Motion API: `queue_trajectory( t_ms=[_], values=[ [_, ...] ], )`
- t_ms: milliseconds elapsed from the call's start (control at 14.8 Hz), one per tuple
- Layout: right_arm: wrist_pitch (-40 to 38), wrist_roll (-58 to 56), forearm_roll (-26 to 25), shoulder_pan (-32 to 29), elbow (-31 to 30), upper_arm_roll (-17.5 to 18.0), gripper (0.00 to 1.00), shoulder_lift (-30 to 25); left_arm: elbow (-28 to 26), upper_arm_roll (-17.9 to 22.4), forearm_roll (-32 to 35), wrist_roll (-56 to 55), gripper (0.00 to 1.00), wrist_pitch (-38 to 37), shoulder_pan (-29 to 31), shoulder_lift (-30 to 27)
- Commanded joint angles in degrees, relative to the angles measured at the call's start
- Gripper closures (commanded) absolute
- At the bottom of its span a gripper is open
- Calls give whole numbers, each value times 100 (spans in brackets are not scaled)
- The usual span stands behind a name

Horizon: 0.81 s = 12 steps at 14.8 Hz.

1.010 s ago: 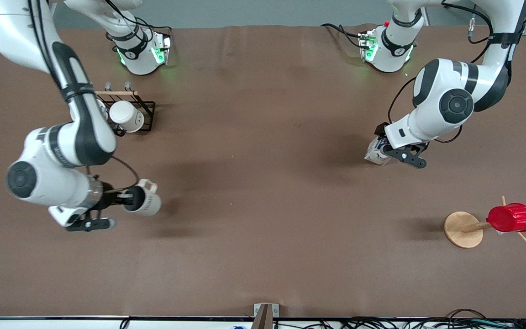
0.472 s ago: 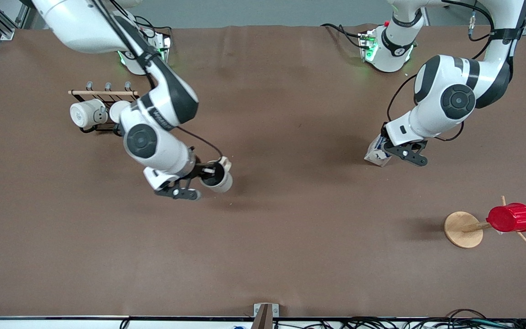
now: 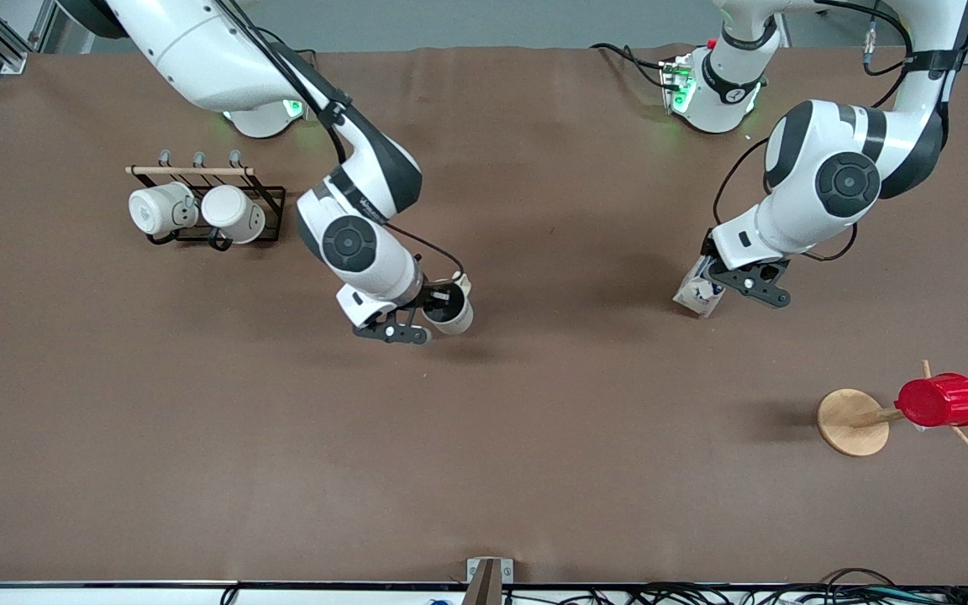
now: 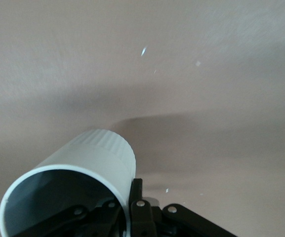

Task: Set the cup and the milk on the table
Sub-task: 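Carry the grey mug toward the table middle with the right gripper, then set the mug down, open the right gripper while the left lifts the carton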

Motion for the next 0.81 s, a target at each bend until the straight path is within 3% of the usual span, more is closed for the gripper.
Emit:
queue_trajectory(
  t_ms=[0,472,741],
  values=[
    [123,198,-119,75,-166,26,99,-20,125,-9,-10,140,90,-4,53,-41],
    [440,461,-339,199,-395,26,96,6,758,-9,-10,8,90,-84,36,213],
    [457,566,-514,313,-404,26,91,85,1609,-44,-19,-500,95,-241,-96,731]
  ],
)
